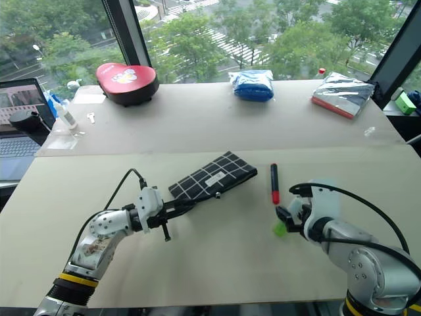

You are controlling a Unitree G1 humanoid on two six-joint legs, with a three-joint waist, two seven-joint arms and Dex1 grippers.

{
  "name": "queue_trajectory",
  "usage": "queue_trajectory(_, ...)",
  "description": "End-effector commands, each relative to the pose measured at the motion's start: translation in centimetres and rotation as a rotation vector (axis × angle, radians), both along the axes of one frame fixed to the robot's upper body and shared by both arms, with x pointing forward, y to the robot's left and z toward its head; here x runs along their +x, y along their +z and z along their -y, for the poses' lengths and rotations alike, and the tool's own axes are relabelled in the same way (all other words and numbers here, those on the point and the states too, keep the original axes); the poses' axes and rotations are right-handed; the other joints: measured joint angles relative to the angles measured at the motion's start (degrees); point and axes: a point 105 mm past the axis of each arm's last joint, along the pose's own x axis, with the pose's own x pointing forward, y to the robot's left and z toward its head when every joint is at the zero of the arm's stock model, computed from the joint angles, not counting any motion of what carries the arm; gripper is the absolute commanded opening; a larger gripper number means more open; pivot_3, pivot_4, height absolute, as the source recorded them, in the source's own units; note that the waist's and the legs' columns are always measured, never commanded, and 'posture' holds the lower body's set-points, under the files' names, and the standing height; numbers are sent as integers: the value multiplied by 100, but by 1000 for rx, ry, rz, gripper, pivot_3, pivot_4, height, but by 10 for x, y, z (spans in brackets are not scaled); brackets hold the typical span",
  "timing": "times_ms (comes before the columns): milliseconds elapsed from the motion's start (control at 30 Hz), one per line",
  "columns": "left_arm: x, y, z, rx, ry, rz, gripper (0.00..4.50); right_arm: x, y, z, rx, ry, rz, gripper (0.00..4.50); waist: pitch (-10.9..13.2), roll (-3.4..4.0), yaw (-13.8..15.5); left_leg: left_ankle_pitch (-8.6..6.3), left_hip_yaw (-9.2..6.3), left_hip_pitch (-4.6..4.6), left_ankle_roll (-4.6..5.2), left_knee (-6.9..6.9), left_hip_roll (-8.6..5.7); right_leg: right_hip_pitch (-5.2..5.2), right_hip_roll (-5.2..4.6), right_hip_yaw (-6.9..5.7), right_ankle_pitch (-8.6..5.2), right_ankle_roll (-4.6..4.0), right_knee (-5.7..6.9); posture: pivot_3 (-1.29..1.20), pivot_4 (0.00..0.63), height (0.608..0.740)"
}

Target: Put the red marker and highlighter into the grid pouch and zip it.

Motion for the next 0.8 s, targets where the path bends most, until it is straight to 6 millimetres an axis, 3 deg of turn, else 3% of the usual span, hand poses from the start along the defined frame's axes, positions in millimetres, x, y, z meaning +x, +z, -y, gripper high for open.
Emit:
queue_trajectory(33,4,11,0,-19,9,57,0,-2,3,2,-44,-9,9,4447,0,0,-5,0,0,0,0,0,0,0,0,0,0,0,0,0,150,740)
queue_trajectory(333,7,13,6,-33,29,73,0,-5,-8,-13,-50,39,-30,4447,0,0,-31,0,0,2,0,-1,2,0,2,0,0,0,1,0,150,740)
queue_trajectory(567,11,16,6,-39,43,85,0,-13,-22,-2,-93,-39,-86,4447,0,-1,-13,-1,-2,9,1,-1,3,7,3,-2,0,0,0,0,150,740)
queue_trajectory(800,15,18,6,-37,46,100,0,-9,-15,17,-133,-132,-63,2233,-1,-2,8,-4,-2,32,5,-1,2,39,6,-4,-2,3,-9,0,150,740)
